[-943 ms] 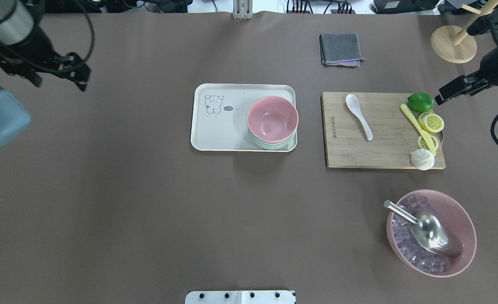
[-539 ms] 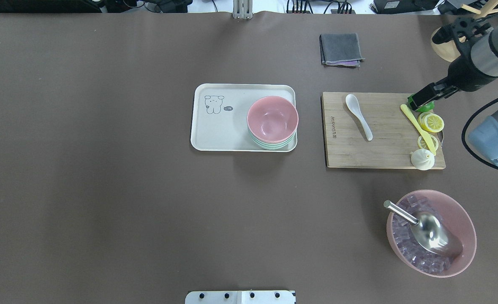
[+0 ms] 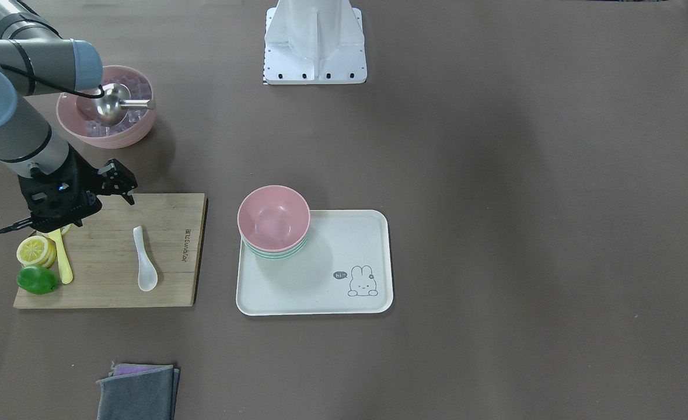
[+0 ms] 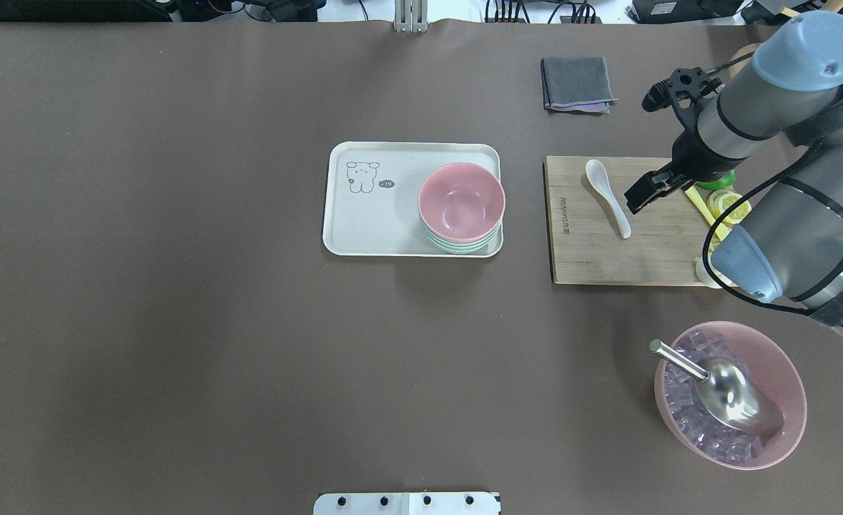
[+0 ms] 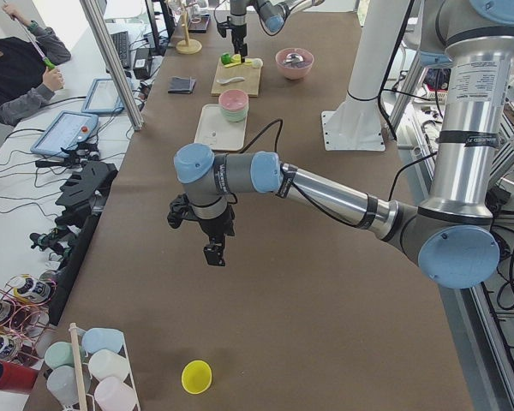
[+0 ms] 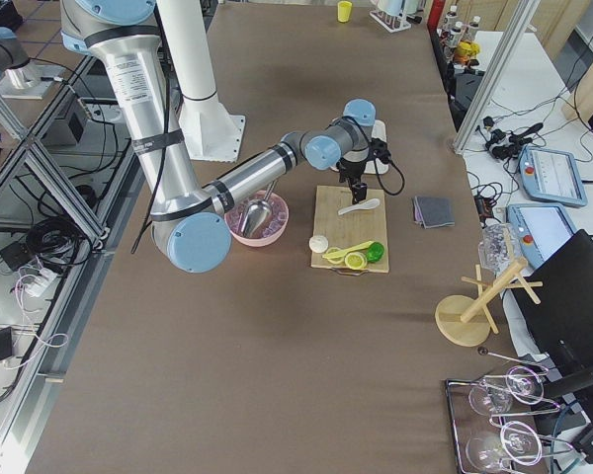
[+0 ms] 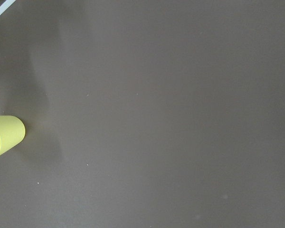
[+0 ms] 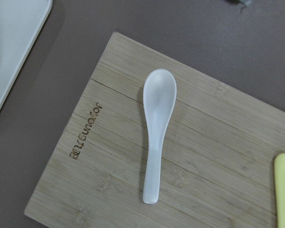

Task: Stack pink bowl on green and place spoon
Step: 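Lower the right gripper onto the white spoon and grasp its handle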

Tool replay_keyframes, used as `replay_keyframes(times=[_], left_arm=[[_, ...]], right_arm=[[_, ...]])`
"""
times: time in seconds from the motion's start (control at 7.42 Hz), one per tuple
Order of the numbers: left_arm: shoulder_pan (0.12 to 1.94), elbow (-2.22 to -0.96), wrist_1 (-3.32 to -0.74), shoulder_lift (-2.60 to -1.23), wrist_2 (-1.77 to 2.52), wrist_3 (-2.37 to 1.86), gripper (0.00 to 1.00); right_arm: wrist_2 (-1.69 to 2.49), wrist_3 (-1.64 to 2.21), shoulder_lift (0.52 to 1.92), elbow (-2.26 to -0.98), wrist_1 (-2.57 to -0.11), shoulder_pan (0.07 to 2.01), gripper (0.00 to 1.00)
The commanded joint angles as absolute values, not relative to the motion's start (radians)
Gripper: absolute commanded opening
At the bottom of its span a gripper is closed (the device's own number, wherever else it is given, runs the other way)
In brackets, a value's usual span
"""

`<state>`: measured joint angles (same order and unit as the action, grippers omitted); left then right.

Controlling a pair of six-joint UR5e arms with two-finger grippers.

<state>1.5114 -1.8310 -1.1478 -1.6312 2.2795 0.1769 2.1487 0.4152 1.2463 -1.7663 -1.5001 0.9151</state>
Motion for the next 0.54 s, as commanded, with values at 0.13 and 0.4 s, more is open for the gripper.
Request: replay_keyframes(times=[0.13, 0.4], left_arm=[[1.552, -1.764, -1.149, -1.621, 2.287, 0.167, 0.99], [1.569, -1.761, -1.157, -1.621, 2.287, 0.169, 0.99]], right_arm=[[2.126, 0.507, 1.241, -1.685, -1.352, 0.862, 1.00], [2.099, 0.561, 1.242, -1.683, -1.347, 0.836, 1.00]])
